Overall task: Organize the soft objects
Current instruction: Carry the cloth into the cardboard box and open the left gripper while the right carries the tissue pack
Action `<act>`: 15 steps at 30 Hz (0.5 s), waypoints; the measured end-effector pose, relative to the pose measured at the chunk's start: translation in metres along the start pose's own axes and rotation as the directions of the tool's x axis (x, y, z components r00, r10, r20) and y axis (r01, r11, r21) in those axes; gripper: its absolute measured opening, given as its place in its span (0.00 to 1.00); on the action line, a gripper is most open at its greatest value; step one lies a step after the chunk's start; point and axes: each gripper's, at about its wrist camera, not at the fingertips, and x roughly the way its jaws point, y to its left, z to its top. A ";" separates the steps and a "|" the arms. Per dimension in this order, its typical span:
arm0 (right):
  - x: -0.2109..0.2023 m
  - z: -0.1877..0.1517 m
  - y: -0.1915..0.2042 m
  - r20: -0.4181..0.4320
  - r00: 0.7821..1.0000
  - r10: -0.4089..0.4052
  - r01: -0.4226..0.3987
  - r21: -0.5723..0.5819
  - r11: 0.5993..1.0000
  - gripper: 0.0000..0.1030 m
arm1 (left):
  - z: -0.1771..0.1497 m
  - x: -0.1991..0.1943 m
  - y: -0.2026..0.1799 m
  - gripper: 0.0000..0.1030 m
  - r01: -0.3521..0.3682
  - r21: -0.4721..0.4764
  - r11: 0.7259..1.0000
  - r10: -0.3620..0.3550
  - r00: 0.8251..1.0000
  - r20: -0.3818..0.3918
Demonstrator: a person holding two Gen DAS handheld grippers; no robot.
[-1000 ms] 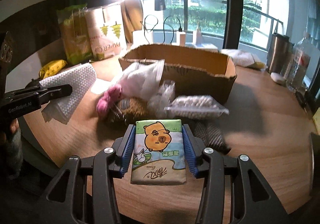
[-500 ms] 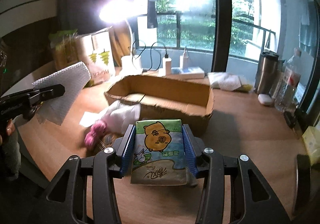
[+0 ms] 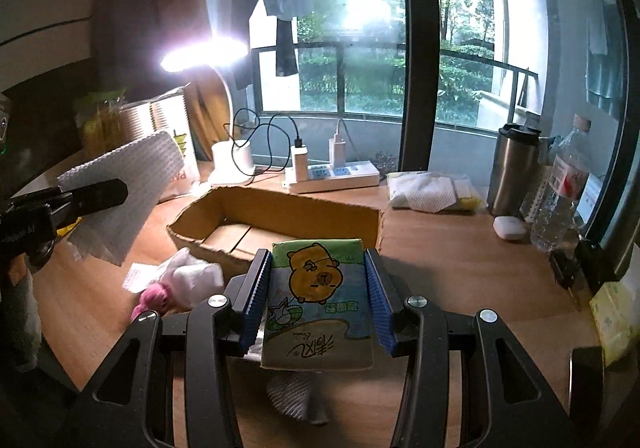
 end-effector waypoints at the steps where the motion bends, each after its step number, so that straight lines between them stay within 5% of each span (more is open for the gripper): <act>1: 0.002 0.002 -0.003 0.002 1.000 -0.001 0.001 0.001 1.000 0.47 | 0.002 0.004 -0.002 0.09 0.006 0.002 1.000 -0.006 1.000 0.002; 15: 0.031 0.016 -0.028 0.001 1.000 -0.001 0.001 0.011 1.000 0.47 | 0.015 0.054 -0.020 0.09 0.039 0.021 0.999 -0.038 0.999 -0.017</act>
